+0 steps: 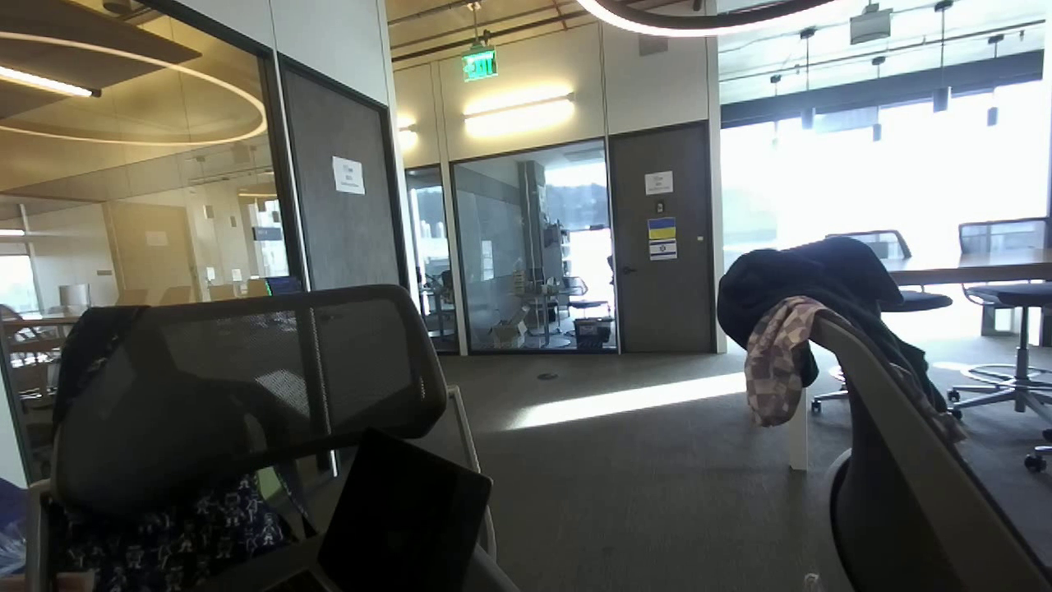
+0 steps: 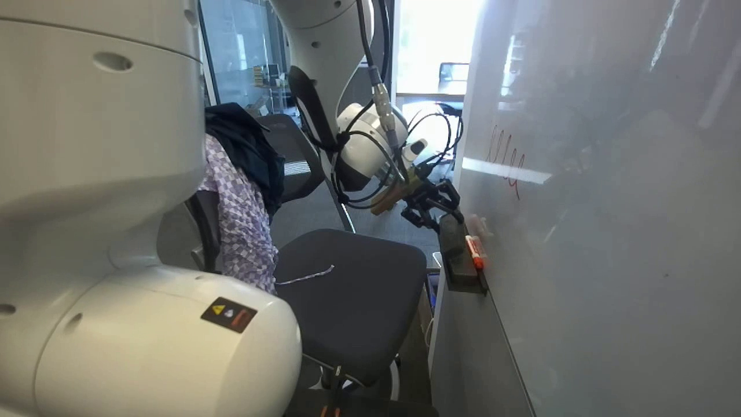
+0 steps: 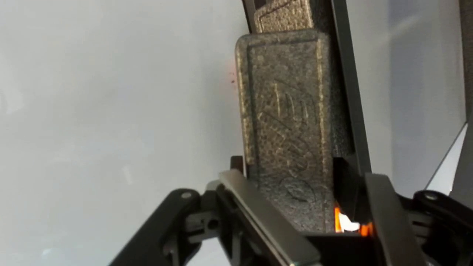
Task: Put the clothes on the seat on the backrest of the chair and put the duster on the holder of the whiteboard
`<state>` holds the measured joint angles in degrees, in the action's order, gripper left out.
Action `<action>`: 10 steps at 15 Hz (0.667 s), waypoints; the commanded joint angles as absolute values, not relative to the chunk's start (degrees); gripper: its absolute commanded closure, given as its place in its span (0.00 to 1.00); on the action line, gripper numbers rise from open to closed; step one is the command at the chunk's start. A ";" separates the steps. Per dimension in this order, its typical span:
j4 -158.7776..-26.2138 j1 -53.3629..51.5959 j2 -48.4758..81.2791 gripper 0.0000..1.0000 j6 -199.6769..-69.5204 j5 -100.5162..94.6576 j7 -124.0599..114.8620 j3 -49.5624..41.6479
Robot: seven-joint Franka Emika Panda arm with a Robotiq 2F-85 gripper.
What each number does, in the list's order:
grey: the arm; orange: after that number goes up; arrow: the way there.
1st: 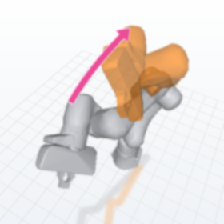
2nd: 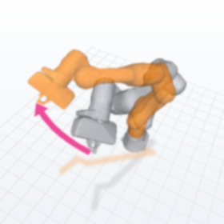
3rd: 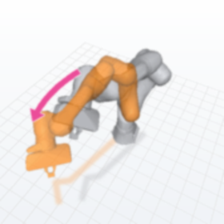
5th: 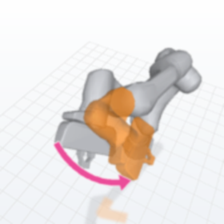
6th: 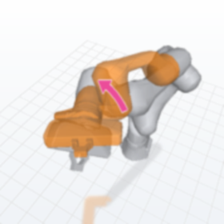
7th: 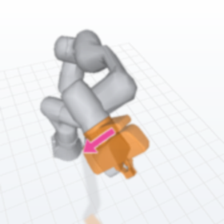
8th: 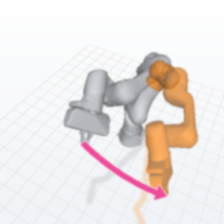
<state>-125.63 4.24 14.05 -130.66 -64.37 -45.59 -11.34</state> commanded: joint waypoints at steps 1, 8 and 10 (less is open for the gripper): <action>-124.89 5.12 15.28 0.06 -132.43 -68.29 -50.52 -11.06; -127.31 6.22 12.60 0.00 -134.70 -66.99 -51.49 -9.85; -130.46 7.56 8.66 0.00 -137.65 -58.48 -44.34 -8.59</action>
